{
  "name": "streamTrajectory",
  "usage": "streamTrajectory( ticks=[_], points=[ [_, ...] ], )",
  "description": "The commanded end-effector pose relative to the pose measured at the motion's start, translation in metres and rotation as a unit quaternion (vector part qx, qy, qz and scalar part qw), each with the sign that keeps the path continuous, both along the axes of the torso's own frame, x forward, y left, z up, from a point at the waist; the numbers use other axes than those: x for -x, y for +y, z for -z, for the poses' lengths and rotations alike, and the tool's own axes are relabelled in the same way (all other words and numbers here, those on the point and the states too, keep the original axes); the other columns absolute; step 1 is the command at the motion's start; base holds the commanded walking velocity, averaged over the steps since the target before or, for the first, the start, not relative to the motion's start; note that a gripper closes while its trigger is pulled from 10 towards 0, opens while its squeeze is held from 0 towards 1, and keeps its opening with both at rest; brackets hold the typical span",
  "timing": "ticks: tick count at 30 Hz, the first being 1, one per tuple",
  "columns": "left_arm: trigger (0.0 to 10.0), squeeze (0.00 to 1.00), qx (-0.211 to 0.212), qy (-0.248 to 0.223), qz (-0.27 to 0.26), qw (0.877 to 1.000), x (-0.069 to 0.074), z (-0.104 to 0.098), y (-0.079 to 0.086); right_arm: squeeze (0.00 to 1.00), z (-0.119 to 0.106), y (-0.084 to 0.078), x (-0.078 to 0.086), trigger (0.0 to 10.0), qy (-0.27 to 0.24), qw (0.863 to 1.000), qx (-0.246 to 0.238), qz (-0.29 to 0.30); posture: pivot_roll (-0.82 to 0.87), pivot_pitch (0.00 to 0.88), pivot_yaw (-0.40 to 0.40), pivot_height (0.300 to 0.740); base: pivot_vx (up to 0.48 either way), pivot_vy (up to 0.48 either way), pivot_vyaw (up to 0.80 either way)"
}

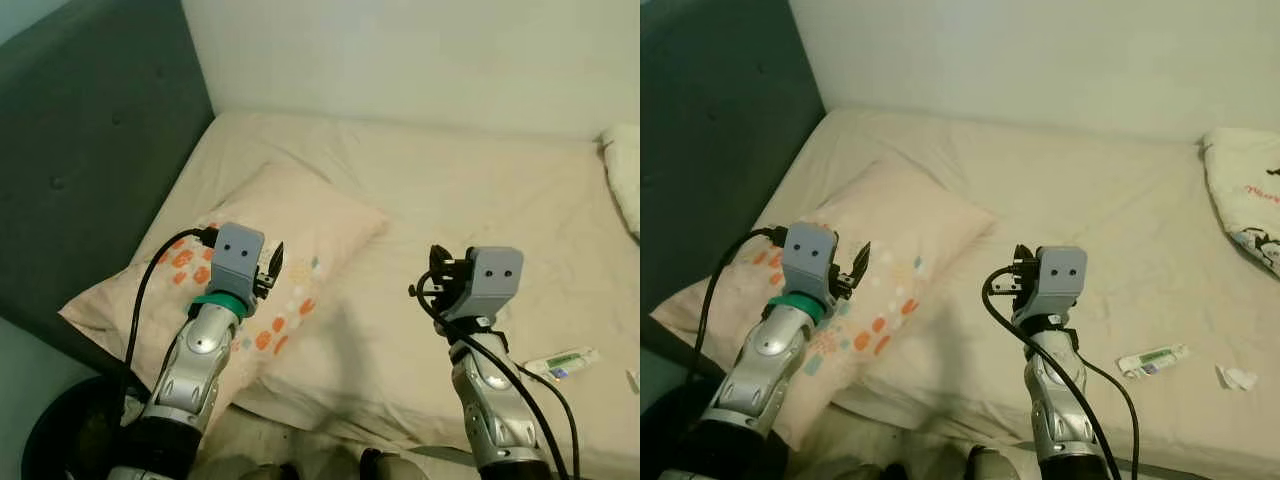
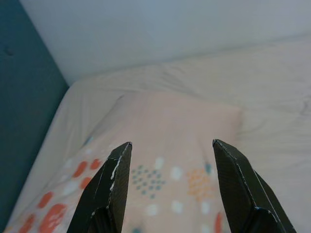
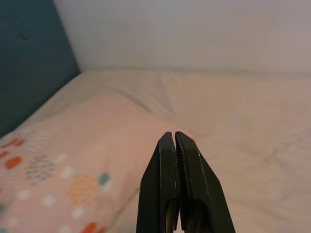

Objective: Clean up the room

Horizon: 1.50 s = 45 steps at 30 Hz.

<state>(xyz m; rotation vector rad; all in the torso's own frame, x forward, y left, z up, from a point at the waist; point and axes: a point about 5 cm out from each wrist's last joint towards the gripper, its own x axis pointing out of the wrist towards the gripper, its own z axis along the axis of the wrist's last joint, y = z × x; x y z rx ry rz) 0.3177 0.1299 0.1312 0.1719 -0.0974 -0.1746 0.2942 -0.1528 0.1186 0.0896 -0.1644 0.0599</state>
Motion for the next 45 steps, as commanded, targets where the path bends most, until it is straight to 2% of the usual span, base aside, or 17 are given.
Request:
streamTrajectory(
  ticks=[1, 20, 35, 45],
  points=[
    [10.0, 0.0, -0.004, 0.005, -0.004, 1.0, 0.0018, 0.0034, 0.0024, 0.0, 0.0043, 0.0012, 0.0008, 10.0, 0.007, 1.0, -0.003, -0.001, -0.12, 0.069, 0.076, 0.74, 0.0, 0.319, 0.0],
    [10.0, 0.0, -0.002, 0.004, -0.004, 1.0, 0.0016, 0.0036, 0.0006, 0.0, 0.0043, 0.0002, 0.0006, 10.0, 0.007, 1.0, -0.001, 0.0, -0.12, 0.07, 0.077, 0.74, 0.0, 0.301, 0.0],
    [10.0, 0.0, -0.014, -0.005, 0.005, 1.0, 0.0041, 0.004, -0.0033, 0.0, 0.0036, -0.0002, 0.0001, 10.0, 0.005, 1.0, 0.001, -0.002, -0.12, 0.067, 0.075, 0.74, 0.0, 0.0, 0.0],
    [10.0, 0.0, -0.019, -0.006, 0.005, 1.0, 0.0037, 0.0049, -0.0035, 0.0, 0.0036, 0.0001, 0.0, 10.0, 0.005, 1.0, 0.001, -0.002, -0.13, 0.065, 0.078, 0.74, 0.0, -0.432, 0.0]
  ],
)
